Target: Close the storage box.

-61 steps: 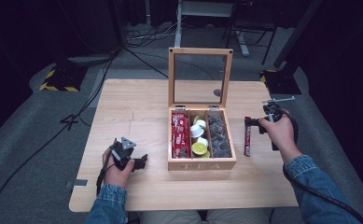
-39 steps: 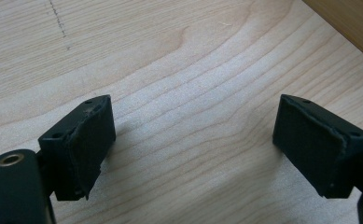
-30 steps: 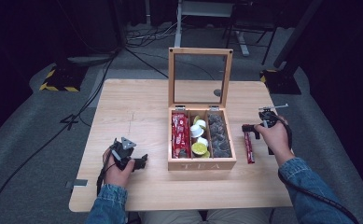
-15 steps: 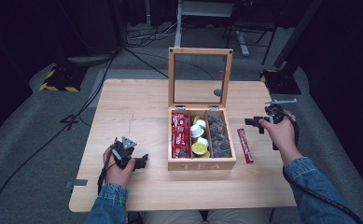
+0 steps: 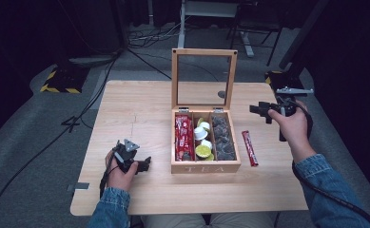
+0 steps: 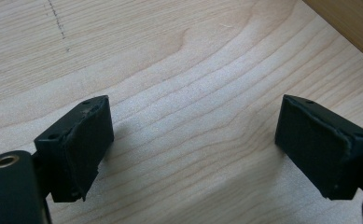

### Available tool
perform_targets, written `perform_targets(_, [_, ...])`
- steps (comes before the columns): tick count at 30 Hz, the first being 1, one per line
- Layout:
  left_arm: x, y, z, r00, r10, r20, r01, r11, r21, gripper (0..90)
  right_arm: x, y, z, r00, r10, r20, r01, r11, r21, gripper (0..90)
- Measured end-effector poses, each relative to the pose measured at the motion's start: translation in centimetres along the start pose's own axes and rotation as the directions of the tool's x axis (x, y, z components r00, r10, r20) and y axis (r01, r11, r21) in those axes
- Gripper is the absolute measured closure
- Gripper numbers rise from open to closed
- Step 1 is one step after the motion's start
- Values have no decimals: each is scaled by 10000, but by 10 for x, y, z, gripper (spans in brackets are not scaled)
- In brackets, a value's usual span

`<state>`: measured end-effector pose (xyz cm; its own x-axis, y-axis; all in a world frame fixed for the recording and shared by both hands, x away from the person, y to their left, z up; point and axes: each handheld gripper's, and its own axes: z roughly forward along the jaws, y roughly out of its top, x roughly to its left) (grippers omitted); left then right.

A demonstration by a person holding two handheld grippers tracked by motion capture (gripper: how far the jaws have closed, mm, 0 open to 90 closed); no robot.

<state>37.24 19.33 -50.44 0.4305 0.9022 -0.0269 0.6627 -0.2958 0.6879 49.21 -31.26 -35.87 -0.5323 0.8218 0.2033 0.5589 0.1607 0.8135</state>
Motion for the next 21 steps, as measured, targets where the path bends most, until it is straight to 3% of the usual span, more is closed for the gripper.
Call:
perform_targets(3, [0,0,0,10000,3,1,-3,10000,4,118,5,8,-2,9999,38,-134,-40,9999,-129,428])
perform_targets(8, [0,0,0,10000,-6,5,6,10000,1,117,13,24,-3,9983,-547,-190,531,9957,-758,401])
perform_targets(14, [0,0,0,10000,-5,-27,5,10000,0,117,19,46,4,9956,-891,-302,854,9907,-1057,393])
perform_targets(19, [0,0,0,10000,-6,-31,6,10000,-5,117,23,60,17,9940,-758,-788,658,9903,-1222,364])
perform_targets(21, [0,-1,0,10000,-28,-36,28,10000,-7,117,24,66,20,9933,-893,-733,789,9879,-1337,355])
